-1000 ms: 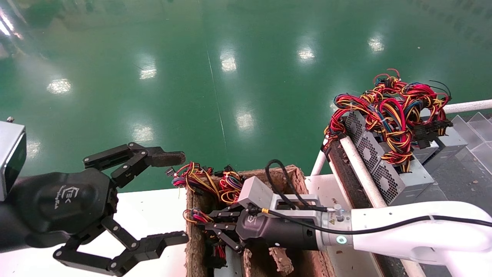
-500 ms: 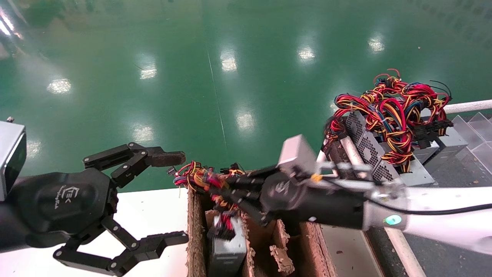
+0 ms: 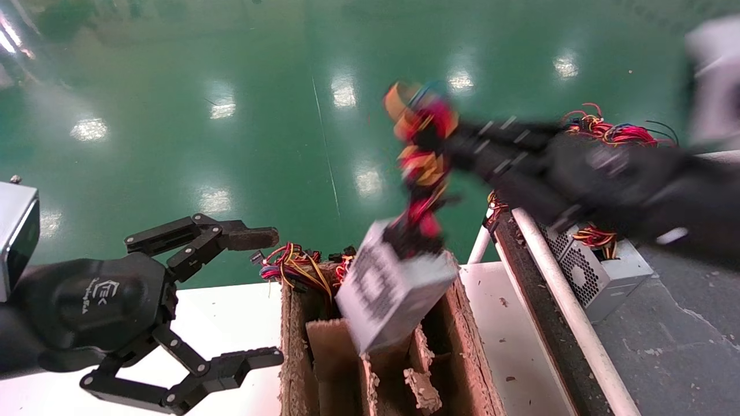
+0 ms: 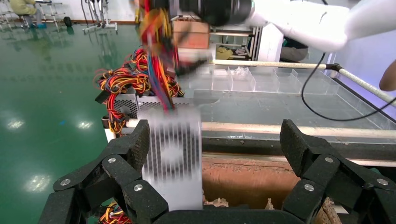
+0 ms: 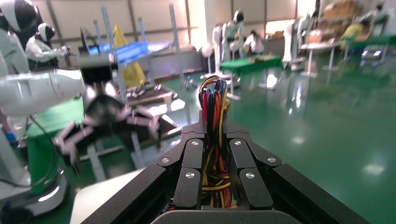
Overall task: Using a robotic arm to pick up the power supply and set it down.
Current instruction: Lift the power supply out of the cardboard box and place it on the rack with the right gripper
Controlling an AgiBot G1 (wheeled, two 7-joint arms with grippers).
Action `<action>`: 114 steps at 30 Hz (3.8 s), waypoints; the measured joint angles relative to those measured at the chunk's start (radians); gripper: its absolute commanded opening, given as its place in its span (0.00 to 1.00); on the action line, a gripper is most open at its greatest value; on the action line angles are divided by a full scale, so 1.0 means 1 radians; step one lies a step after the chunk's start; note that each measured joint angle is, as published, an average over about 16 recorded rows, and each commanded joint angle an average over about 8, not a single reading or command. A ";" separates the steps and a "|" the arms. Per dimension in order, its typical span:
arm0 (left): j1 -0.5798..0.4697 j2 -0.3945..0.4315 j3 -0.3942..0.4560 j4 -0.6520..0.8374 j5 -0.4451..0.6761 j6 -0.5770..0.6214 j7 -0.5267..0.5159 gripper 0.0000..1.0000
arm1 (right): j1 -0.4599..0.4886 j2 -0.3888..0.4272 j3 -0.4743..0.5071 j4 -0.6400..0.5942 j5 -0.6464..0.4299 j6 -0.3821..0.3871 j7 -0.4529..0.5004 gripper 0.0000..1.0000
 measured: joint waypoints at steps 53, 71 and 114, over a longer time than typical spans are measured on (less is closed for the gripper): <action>0.000 0.000 0.000 0.000 0.000 0.000 0.000 1.00 | 0.388 0.384 -0.179 -0.699 -0.298 -0.168 -0.166 0.00; 0.000 0.000 0.000 0.000 0.000 0.000 0.000 1.00 | 0.441 0.275 -0.251 -0.760 -0.312 -0.155 -0.194 1.00; 0.000 0.000 0.000 0.000 0.000 0.000 0.000 1.00 | 0.386 0.262 -0.250 -0.682 -0.233 -0.166 -0.168 1.00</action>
